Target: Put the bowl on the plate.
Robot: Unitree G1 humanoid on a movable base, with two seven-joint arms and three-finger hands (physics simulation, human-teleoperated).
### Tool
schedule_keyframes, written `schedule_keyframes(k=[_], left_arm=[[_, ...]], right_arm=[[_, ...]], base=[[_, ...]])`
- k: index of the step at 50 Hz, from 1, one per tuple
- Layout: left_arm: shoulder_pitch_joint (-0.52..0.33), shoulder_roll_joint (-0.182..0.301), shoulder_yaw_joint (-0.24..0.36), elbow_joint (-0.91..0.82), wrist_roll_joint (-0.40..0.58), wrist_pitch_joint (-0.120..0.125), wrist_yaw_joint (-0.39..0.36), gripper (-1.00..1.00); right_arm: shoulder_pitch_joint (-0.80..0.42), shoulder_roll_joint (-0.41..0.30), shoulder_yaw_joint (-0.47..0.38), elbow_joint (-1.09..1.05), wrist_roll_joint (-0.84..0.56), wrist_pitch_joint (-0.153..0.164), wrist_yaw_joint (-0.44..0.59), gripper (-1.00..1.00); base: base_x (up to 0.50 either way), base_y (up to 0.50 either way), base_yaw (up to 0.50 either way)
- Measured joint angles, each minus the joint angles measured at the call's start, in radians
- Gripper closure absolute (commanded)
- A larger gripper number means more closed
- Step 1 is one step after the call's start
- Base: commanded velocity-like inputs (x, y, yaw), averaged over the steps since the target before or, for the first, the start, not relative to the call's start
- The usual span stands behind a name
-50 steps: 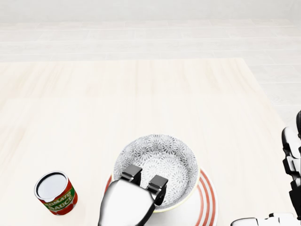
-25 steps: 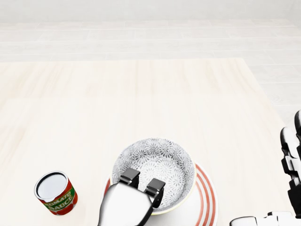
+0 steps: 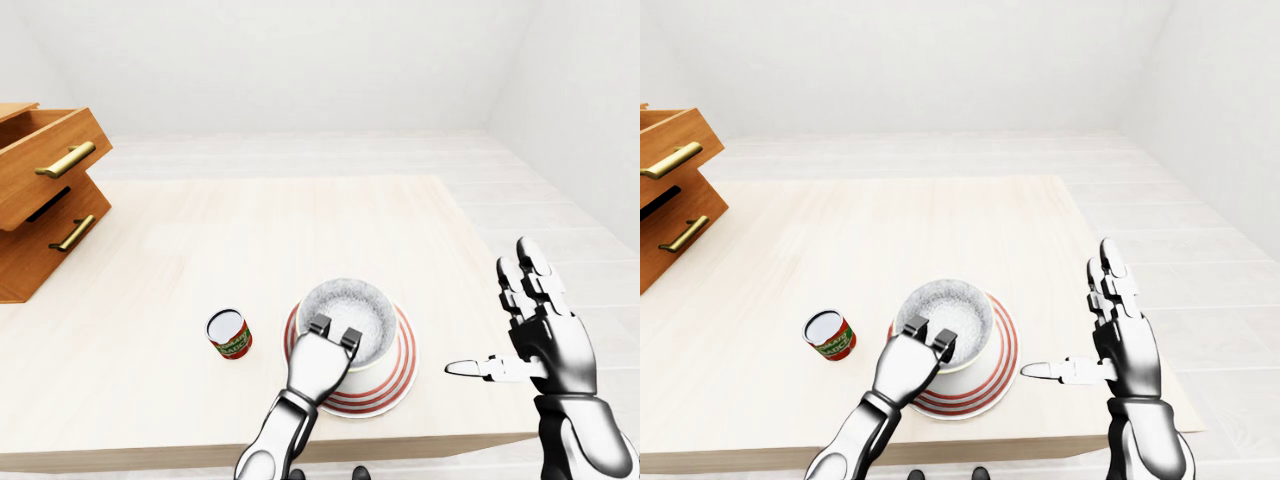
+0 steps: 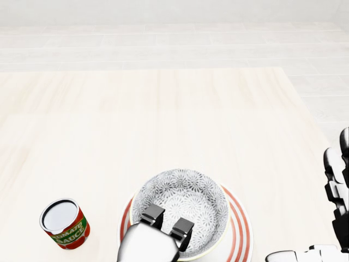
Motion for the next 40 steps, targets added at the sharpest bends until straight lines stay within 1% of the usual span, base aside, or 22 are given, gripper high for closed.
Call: schedule_keyframes(k=[16, 40], left_arm=[[0.004, 0.006, -0.007, 0.021, 0.002, 0.000, 0.024, 1.00], [-0.019, -0.001, 0.010, 0.080, -0.003, 0.000, 0.048, 1.00]], right_arm=[[0.004, 0.001, 0.000, 0.003, 0.001, 0.000, 0.001, -1.00], [0.007, 0.003, -0.004, -0.008, -0.001, 0.000, 0.003, -1.00]], base=[[0.00, 0.00, 0.00], [0.00, 0.00, 0.00]])
